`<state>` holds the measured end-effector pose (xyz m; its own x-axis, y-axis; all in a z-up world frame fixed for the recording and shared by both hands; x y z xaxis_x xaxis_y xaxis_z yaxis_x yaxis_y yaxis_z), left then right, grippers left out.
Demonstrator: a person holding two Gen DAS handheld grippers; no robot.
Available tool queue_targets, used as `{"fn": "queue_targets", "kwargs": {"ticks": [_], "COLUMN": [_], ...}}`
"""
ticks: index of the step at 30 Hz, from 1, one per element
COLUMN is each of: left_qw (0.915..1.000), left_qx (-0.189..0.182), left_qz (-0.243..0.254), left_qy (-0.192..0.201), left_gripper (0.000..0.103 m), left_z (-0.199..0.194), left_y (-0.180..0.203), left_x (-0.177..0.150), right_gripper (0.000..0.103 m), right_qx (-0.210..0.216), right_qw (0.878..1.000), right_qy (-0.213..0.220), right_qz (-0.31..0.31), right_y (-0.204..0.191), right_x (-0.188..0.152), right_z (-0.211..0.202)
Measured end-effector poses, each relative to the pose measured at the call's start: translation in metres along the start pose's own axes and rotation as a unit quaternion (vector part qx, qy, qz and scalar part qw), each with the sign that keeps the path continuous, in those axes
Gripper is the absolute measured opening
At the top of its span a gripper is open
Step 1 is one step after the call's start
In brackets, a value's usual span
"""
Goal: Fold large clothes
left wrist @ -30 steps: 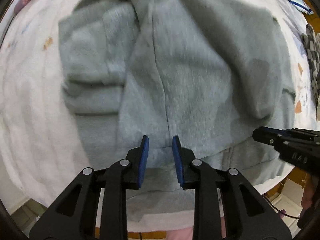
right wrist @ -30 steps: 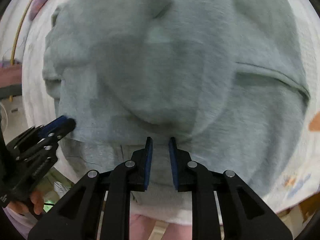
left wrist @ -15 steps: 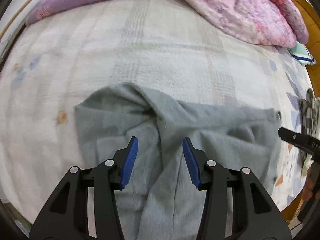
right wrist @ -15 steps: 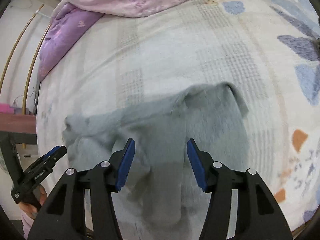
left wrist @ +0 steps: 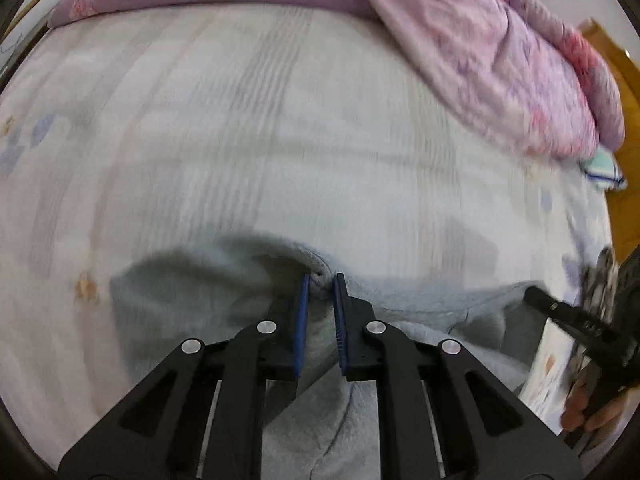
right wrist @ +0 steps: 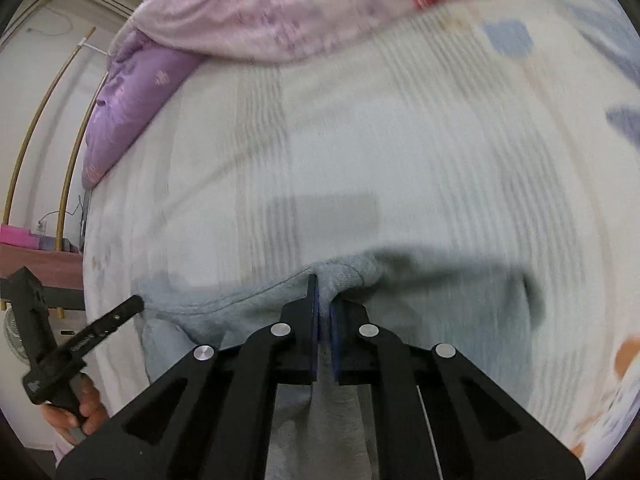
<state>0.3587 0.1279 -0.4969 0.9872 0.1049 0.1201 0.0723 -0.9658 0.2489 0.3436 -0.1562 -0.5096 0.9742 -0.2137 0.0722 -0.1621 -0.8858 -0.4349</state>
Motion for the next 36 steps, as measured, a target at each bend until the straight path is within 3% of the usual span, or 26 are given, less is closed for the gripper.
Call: {"fn": "queue_targets", "kwargs": {"ticks": [4, 5, 8, 10, 11, 12, 14, 17, 20, 21, 22, 27, 29, 31, 36], "left_qw": [0.9980, 0.9968, 0.9916, 0.9822, 0.9810, 0.9823, 0.9902, 0.9932, 0.9895, 0.9917, 0.9933, 0.9897, 0.9855, 0.9855, 0.9838], "left_qx": [0.047, 0.062, 0.116, 0.177, 0.184, 0.180, 0.130, 0.086, 0.101, 0.094, 0.089, 0.104, 0.123, 0.128, 0.141], "left_qz": [0.020, 0.023, 0.040, 0.050, 0.051, 0.049, 0.048, 0.066, 0.044, 0.032, 0.025, 0.043, 0.053, 0.046, 0.058], "left_qy": [-0.037, -0.045, -0.042, -0.038, -0.031, -0.020, -0.016, -0.042, -0.094, -0.082, -0.070, -0.088, -0.104, -0.101, -0.094], "left_gripper": [0.013, 0.017, 0.021, 0.022, 0.022, 0.022, 0.022, 0.021, 0.015, 0.015, 0.015, 0.016, 0.016, 0.015, 0.019], "left_z": [0.037, 0.042, 0.030, 0.013, 0.005, -0.007, -0.023, -0.008, 0.046, 0.055, 0.053, 0.019, 0.027, 0.046, 0.032], "left_y": [0.007, 0.008, 0.004, -0.002, -0.003, -0.005, -0.001, 0.013, 0.003, -0.002, -0.003, 0.002, -0.002, -0.011, -0.003], "left_x": [0.011, 0.009, -0.001, -0.009, -0.011, -0.016, -0.030, -0.055, -0.083, -0.089, -0.091, -0.119, -0.138, -0.151, -0.157], "right_gripper": [0.005, 0.009, 0.021, 0.022, 0.022, 0.022, 0.022, 0.022, 0.021, 0.020, 0.020, 0.020, 0.020, 0.017, 0.019], "right_qx": [-0.045, -0.047, -0.053, -0.045, -0.050, -0.056, -0.042, 0.002, -0.027, -0.044, -0.045, -0.050, -0.079, -0.068, -0.053], "right_qw": [0.998, 0.998, 0.998, 0.998, 0.999, 0.998, 0.997, 0.995, 0.992, 0.991, 0.992, 0.991, 0.983, 0.987, 0.990], "right_qy": [-0.033, -0.040, -0.031, -0.021, -0.014, 0.003, 0.024, -0.001, -0.042, -0.076, -0.076, -0.099, -0.147, -0.129, -0.120], "right_qz": [0.012, 0.016, 0.029, 0.029, 0.015, -0.011, -0.055, -0.101, -0.114, -0.101, -0.096, -0.078, -0.078, -0.066, -0.043], "right_y": [0.008, 0.007, 0.005, 0.000, -0.007, -0.017, -0.038, -0.070, -0.078, -0.070, -0.068, -0.067, -0.051, -0.037, -0.040], "right_x": [0.008, 0.006, -0.007, -0.019, -0.028, -0.037, -0.051, -0.066, -0.071, -0.077, -0.079, -0.111, -0.134, -0.142, -0.138], "right_z": [0.035, 0.039, 0.023, 0.008, -0.003, -0.013, -0.023, -0.008, 0.048, 0.074, 0.078, 0.041, 0.063, 0.078, 0.048]}}
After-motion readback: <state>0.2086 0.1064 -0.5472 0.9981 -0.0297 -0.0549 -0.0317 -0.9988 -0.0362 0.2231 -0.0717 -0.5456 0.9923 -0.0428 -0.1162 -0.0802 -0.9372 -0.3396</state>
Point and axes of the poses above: each gripper's, at about its wrist camera, not at the fingertips, and z roughly the way its jaws point, y to its right, x to its top, the point moved 4 cm from there along z, roughly the way its jaws point, and after that the axes turned 9 degrees about -y, right-handed, at the moved point
